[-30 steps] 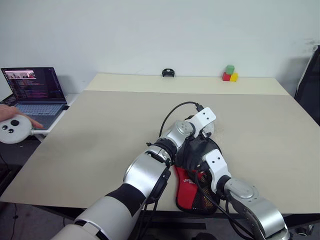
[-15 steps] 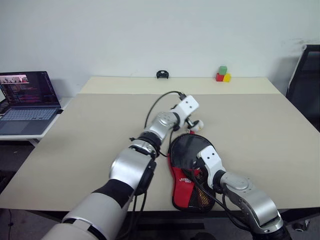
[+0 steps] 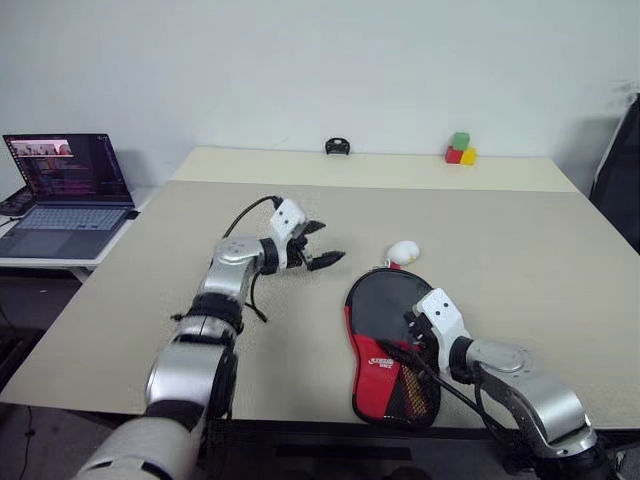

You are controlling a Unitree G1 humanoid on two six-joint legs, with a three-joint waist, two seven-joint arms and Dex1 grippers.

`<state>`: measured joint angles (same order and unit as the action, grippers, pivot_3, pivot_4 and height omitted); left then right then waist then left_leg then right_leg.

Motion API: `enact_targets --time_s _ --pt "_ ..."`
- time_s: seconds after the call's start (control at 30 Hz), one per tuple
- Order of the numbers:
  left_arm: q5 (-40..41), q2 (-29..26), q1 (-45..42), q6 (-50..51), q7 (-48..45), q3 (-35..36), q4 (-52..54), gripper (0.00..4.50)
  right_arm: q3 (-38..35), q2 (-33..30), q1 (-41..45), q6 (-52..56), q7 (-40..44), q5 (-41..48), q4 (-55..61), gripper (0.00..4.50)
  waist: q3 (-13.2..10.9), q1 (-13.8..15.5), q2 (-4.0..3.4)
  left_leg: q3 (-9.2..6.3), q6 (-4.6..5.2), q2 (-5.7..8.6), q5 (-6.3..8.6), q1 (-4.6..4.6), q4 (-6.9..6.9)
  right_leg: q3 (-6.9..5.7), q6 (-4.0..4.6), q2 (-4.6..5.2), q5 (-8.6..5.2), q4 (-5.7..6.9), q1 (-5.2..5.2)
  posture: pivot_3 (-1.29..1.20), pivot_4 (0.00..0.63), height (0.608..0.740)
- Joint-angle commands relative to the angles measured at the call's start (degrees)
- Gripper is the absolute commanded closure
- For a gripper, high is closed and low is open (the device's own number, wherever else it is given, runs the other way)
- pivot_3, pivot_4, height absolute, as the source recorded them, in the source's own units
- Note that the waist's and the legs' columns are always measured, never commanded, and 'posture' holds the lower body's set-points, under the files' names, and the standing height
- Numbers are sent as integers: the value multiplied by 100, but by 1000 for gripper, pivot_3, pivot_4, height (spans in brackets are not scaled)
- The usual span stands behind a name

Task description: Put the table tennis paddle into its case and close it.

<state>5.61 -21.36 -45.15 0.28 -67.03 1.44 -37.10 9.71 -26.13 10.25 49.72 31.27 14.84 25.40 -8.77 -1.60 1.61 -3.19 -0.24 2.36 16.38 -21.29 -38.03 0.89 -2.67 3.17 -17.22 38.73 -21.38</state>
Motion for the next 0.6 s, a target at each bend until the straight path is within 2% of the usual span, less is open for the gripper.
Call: enact_targets --time_s 0.03,0.17,0.27,0.4,0.5,0.6 --pt "606 -175 630 1160 -292 -203 1992 15 -303 -245 36 19 400 369 170 0 -3 -8 1 -3 0 -4 0 -10 0 -2 4 -2 -2 2 -11 0 150 740" --pt "866 -246 1080 1842 -283 -489 3054 15 -1125 -471 243 444 704 1179 563 0 -12 44 -7 -15 -2 -5 -2 -77 -12 -11 6 -3 -1 23 -78 0 150 740" --pt "823 -111 1017 1853 -88 -674 3060 15 -1675 -742 444 568 726 1432 456 0 -16 49 -13 -12 -1 2 -2 -74 -15 -7 5 2 0 20 -70 0 150 740" --pt "742 158 713 1728 -54 -987 2577 15 -2051 -1134 504 594 734 1526 317 0 -19 72 -11 -13 0 1 -2 -67 -10 -12 5 -2 -1 17 -64 0 150 740" --pt "436 434 471 1203 -14 -1355 1983 15 -2223 -1305 475 554 694 1508 226 0 -22 96 -14 -9 1 1 -2 -70 -9 -9 6 -3 -1 13 -66 0 150 740" --pt "92 846 47 438 189 -1580 909 15 -2390 -1412 433 537 633 1512 192 0 -25 125 -12 -2 1 4 -2 -71 -11 -6 5 -2 -1 11 -66 0 150 740"
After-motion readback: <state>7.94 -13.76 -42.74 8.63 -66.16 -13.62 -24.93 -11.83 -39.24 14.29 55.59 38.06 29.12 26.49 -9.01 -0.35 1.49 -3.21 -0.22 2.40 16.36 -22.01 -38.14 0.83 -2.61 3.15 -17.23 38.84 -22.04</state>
